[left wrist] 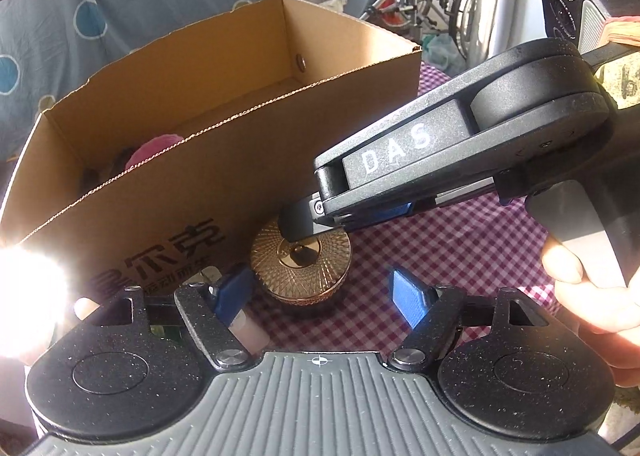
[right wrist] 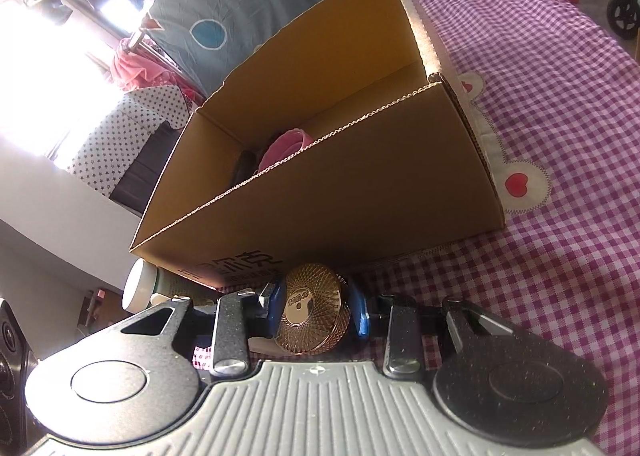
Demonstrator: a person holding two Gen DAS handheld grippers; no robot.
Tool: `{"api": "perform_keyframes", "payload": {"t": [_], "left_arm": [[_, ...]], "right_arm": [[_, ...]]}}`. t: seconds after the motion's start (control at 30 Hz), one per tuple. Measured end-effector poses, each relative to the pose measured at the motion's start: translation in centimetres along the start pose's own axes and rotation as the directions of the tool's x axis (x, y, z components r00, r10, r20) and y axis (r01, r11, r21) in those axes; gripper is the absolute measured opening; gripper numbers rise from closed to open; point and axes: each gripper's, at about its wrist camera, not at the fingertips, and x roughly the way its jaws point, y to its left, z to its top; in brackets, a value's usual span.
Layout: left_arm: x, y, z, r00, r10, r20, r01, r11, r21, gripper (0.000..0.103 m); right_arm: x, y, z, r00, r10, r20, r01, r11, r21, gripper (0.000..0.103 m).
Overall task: Organize rigid objects
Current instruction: 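Move the right tool to the gold-patterned jar and grasp it, then lift the gold-patterned jar off the table with the right gripper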
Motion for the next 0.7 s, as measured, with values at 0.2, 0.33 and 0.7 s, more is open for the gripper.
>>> {"api": "perform_keyframes", "payload": {"t": [0.2, 0.33, 0.7], "left_arm": [[0.5, -0.3, 0.6, 1.0, 0.014, -0.012, -0.014, 1.0, -0.001, 0.081], [0.4, -0.6, 0.5, 1.0, -0.001, -0.008, 0.001, 1.0, 0.001, 0.081], [-0.2, -2.1, -0.1, 0.995, -0.101, 0.024, 0.1, 0.994, 0.045, 0.081]], "right_arm": [[-0.2, -0.9, 0.1, 1.0, 0.029, -0.009, -0.029, 0.999, 0.014, 0.037], [-0.8, -1.5, 0.1, 0.999, 0.035, -0.008, -0.035, 0.999, 0.021, 0.037], [-4.2, -3.7, -1.0, 1.0, 0.008, 0.029, -0.011, 0.997, 0.08, 0.038]]}}
